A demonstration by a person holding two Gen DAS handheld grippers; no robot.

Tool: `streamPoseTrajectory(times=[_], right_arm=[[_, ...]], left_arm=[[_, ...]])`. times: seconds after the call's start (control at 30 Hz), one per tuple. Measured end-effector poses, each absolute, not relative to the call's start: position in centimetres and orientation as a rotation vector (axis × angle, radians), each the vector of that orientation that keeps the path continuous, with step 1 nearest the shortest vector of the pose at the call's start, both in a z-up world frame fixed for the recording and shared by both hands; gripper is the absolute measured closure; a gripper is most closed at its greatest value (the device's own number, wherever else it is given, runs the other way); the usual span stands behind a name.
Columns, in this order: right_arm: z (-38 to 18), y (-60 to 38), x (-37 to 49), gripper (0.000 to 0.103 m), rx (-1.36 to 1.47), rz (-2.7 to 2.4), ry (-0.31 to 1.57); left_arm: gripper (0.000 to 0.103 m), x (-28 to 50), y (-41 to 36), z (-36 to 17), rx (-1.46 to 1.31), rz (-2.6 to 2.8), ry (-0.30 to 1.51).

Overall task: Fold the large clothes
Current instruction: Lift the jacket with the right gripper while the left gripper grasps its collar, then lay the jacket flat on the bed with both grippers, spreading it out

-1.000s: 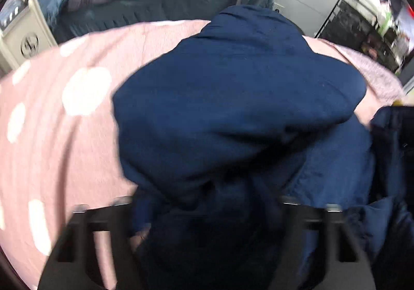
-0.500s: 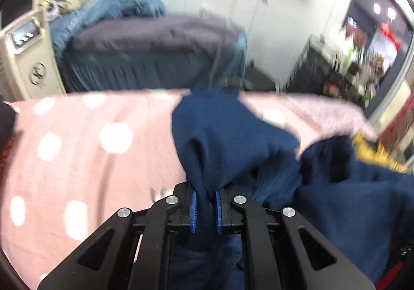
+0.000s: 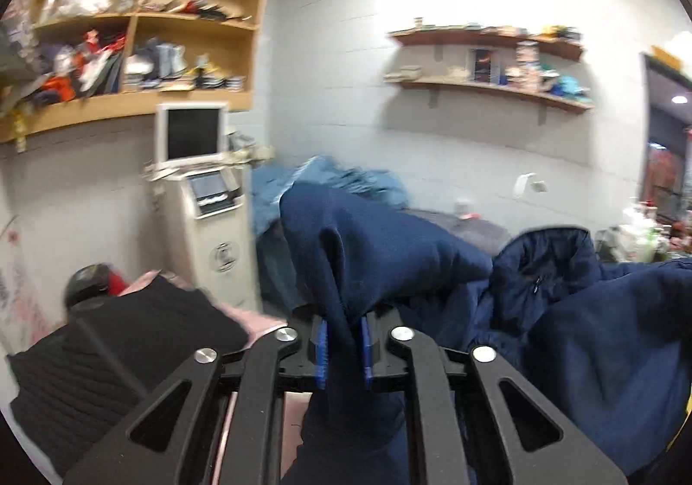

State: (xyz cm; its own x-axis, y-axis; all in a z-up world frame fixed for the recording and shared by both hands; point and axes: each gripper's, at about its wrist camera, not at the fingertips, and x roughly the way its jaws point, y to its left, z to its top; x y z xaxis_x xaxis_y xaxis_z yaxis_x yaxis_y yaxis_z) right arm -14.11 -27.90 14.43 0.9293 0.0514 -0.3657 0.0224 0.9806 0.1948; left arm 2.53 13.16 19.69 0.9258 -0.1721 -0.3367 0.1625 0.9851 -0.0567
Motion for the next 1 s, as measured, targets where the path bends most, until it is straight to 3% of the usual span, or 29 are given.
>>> streamPoseTrajectory(times=[0.03,0.07,0.1,0.3,0.43,0.63,1.0], right_arm=[[13.6,-28.9,-12.5,0.005,0.242,-0.069,0.427],[12.4,-29.8,-11.4,0.005,0.293,-0.127,0.467],[10.5,-30.8,-10.5,0.005,0.381,-0.138,0.514],[-2.0,-31.0,-10.7,0.005,0.608,-0.173,0.824],[-7.5,-28.6,-13.3,0.005,0.537,-0.195,0.956],[-8.6,-24.7,-14.5,0.005,0.286,-0.158,0.976],[-11.6,-20.1,-17.3,0.005,0.15,-0.025,1.078]], left_arm=[[0.067,3.5,13.6,18.5,-0.019,-0.149,0.39],[0.033,5.4,13.4,15.9,0.027,-0.134,0.473],[0.007,6.7,13.2,13.5,0.067,-0.12,0.53],[0.008,8.0,12.3,-1.9,0.214,-0.099,0.849],[0.008,5.0,15.3,-7.2,0.062,-0.106,0.967],[0.007,0.5,19.6,-8.4,-0.117,-0.048,0.988],[0.007,-3.8,24.0,-6.3,0.01,0.035,0.946]])
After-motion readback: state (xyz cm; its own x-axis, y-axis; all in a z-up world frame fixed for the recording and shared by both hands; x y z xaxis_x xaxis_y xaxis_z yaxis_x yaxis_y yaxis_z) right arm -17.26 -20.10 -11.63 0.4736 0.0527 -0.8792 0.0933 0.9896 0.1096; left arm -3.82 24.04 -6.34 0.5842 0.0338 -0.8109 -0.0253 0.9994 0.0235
